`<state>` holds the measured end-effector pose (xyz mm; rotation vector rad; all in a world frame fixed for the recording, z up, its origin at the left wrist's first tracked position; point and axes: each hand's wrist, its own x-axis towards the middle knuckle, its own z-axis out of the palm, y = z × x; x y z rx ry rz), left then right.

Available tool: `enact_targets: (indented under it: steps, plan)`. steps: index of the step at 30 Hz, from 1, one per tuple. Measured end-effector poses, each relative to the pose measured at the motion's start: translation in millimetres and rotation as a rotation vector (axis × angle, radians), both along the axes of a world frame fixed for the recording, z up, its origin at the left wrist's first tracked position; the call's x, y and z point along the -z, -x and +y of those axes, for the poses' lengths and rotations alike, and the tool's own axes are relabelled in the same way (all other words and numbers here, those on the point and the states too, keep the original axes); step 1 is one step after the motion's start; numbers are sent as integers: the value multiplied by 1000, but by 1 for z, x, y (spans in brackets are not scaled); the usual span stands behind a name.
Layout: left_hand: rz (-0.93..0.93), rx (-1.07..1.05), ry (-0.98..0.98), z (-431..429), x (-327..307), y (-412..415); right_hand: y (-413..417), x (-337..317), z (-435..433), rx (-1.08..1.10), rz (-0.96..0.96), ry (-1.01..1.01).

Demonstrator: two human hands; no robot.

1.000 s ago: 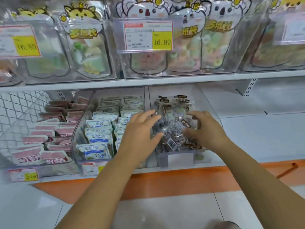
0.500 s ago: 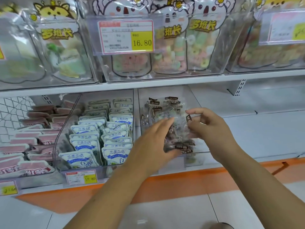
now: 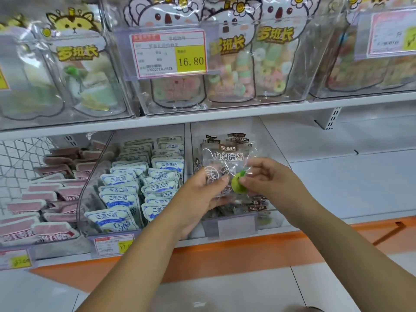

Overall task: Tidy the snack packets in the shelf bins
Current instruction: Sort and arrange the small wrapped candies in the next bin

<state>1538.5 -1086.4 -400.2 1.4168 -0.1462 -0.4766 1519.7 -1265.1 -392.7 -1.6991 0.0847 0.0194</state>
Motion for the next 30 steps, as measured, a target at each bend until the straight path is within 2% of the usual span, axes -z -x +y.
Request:
enact_targets:
  steps: [3,7,10,13,16,19,22,24,27,30]
  plan:
    - [-52,-27,-101,5,-2,-2,-2,2,0,-7,-41,-38]
    - [-227,-114,-309,13,-8,-5,-6,-1,-4,-85,-93,57]
    - [-240,-190,-264,23,-16,-5,-10,-7,-21,-172,-52,389]
    - [-246,-204,-237,33,-19,-5,-12,-6,-30,-382,93,754]
    - [-252,-196,-229,37,-18,-5,-17,-1,-25,-489,125,946]
    - [-244,-228,-219,38,-17,-7,-22,2,-20,-463,91,972]
    - [-239,-285,-199,45,-13,-12,-24,7,-7,-354,6,832]
    - [-230,-309,-178,49,-12,-16,-23,12,9,-350,15,755]
    - [-220,-327,-173,54,-9,-17,-25,19,30,-423,88,905]
    - [-230,-325,-174,57,-7,-16,-33,21,38,-404,126,1079]
